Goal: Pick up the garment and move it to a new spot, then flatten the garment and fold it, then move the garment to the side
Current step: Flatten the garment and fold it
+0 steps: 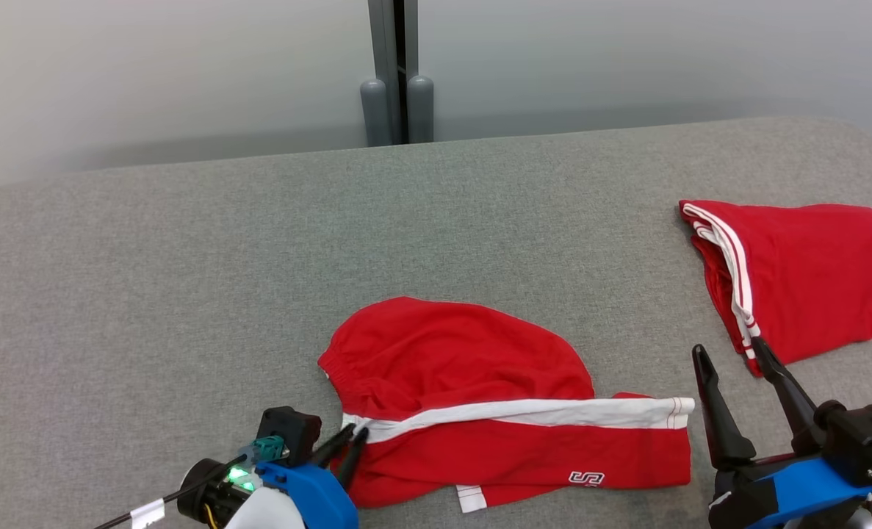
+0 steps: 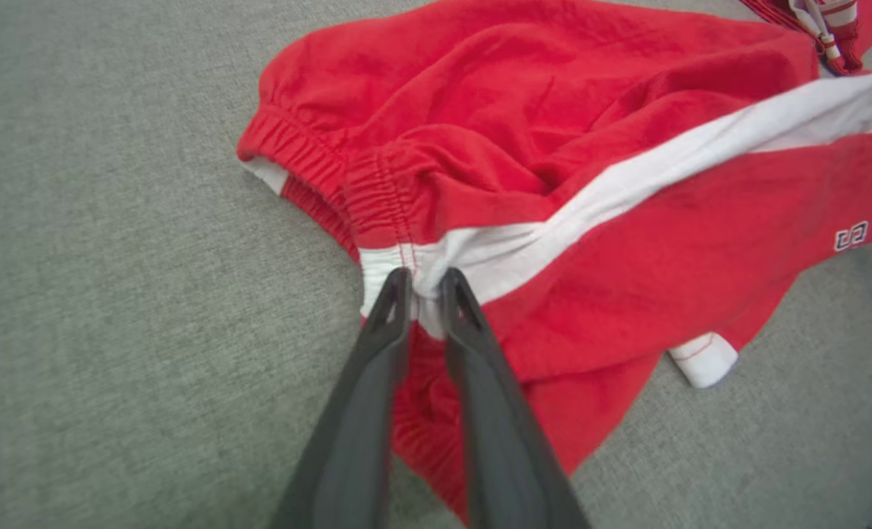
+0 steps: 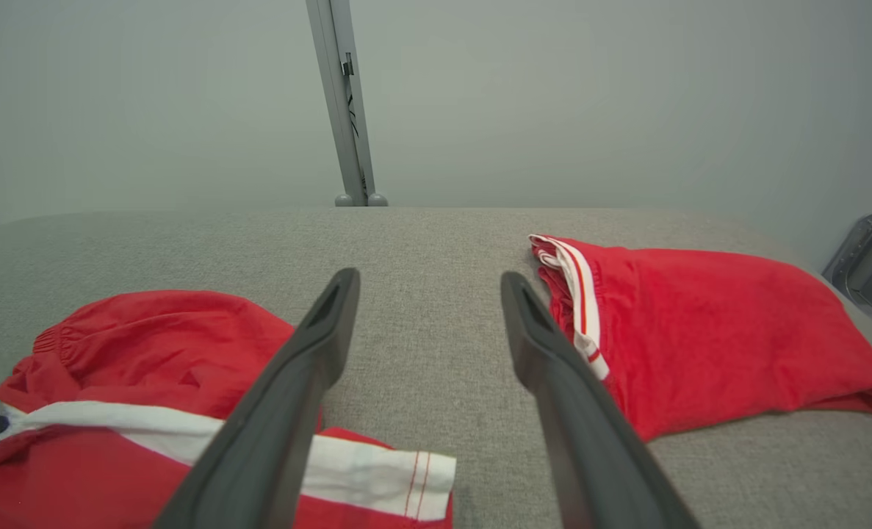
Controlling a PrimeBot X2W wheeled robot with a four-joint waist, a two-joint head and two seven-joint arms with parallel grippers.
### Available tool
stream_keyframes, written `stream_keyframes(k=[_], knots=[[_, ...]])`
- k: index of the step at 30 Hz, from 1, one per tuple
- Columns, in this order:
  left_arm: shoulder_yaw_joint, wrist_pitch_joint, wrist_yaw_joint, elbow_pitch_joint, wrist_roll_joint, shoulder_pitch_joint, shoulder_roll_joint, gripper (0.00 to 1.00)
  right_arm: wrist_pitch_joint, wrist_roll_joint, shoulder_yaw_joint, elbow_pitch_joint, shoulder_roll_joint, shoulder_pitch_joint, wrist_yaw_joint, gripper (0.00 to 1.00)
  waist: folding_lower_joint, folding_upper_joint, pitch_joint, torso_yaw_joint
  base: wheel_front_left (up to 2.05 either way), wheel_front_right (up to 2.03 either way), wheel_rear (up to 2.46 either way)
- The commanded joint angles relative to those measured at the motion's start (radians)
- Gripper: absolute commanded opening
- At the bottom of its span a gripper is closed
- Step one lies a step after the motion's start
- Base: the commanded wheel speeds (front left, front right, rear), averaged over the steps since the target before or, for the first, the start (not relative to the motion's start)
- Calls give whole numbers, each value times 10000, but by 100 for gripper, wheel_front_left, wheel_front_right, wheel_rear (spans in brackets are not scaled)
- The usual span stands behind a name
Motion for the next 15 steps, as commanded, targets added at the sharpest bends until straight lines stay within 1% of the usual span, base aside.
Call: stream_keyframes(k=[1,3,5,9,12,15], knots=[[-17,-22,-24,114,-7,-169,-18,0,-68,9,-15,12,20,-78,1,100,-1,-1,23,-19,0,0,0],[-30,-66,35,337,16,-235,-63,0,-59,0,-35,48,31,-89,1,100,-1,-1,56,-63,0,0,0],[-45,-121,1,531,0,-303,-119,0,-57,35,-88,94,29,-85,1,100,-1,-1,84,-94,0,0,0],[-7,-371,21,763,30,-401,-150,0,19,4,-329,399,-151,-51,1,100,-1,-1,114,-134,0,0,0],[11,-514,36,831,43,-458,-149,0,141,82,-364,926,-312,86,1,100,-1,-1,133,-71,0,0,0],[9,-560,53,843,72,-526,-120,0,177,332,35,1628,-431,-52,1,100,-1,-1,207,8,0,0,0]])
